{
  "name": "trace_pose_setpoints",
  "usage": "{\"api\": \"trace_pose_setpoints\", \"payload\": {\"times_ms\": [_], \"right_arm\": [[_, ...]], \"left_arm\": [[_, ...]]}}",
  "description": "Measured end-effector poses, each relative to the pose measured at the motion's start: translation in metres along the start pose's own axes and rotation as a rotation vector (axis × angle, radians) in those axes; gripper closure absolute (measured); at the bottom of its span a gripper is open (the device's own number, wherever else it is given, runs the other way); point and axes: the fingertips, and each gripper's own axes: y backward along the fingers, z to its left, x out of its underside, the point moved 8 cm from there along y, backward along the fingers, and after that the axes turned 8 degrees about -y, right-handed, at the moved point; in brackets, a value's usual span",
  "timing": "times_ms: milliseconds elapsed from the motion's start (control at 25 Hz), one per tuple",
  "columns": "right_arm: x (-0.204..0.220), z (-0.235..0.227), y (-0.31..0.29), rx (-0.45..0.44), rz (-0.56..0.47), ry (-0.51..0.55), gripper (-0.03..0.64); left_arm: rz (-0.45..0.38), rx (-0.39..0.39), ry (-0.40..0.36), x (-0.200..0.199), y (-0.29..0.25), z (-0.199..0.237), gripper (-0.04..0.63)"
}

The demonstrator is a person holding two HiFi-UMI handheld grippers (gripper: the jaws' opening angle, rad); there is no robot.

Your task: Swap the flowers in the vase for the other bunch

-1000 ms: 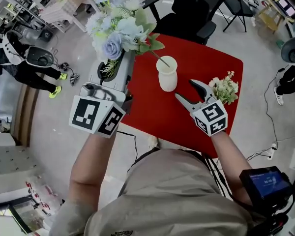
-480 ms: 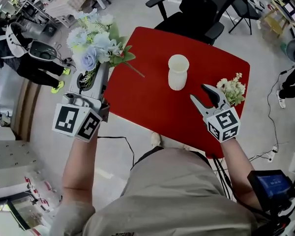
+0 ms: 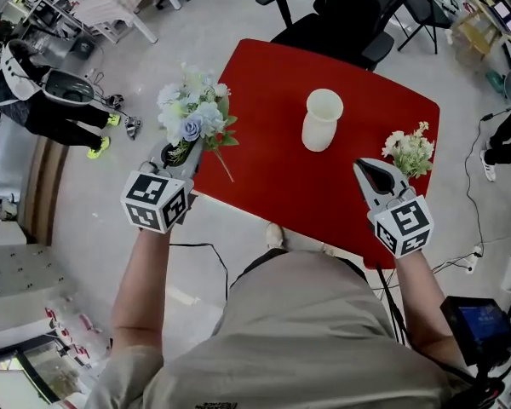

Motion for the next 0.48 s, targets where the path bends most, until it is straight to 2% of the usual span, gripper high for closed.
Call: {"api": "trace_pose_setpoints", "payload": {"times_ms": [320, 480], "right_arm": [[0.008, 0.016, 0.011, 0.051, 0.003, -0.034, 0.603], [0.012, 0.018, 0.017, 0.091, 0.015, -0.054, 0.603]], "left_arm": [[0.268, 0.183, 0.015, 0.077, -0.049, 0.004, 0.551], [0.385, 0.234, 0.003, 0.108, -0.079, 0.003, 0.551]]}}
